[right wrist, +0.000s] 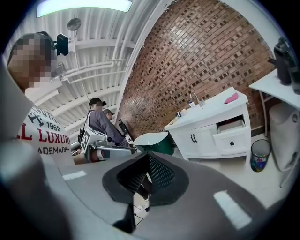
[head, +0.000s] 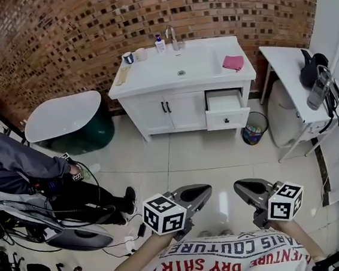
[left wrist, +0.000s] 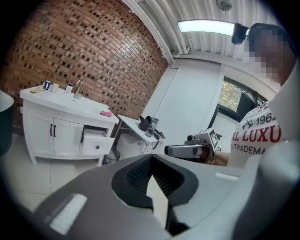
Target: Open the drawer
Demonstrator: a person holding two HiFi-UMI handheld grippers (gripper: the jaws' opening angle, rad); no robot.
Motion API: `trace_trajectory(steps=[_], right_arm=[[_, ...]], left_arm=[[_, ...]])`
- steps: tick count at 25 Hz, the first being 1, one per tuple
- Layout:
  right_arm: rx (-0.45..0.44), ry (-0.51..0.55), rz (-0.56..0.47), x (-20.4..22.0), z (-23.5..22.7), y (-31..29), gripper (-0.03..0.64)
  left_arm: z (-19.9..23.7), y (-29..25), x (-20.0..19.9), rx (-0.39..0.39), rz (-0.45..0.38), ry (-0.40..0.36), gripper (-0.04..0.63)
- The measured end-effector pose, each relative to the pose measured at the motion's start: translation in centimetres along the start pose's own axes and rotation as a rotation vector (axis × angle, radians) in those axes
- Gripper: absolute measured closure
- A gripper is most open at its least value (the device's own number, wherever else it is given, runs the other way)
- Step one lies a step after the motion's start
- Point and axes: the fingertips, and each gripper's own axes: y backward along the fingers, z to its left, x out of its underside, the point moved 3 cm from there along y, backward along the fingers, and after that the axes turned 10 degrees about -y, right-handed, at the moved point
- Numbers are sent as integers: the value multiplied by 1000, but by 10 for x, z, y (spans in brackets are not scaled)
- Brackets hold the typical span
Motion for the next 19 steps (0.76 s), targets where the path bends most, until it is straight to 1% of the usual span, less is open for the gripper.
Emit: trace_trajectory(steps=[9, 14, 19], right_arm=[[-7, -13, -25, -11, 0, 8, 612], [-14, 4, -11, -11, 5, 2, 612], [-8, 23, -8, -14, 8, -2, 612]], left_arm=[[-6, -8, -10, 3, 8, -28, 614], [-8, -3, -13, -5, 2, -31, 614], [-10, -3, -11, 5, 5, -32, 614]])
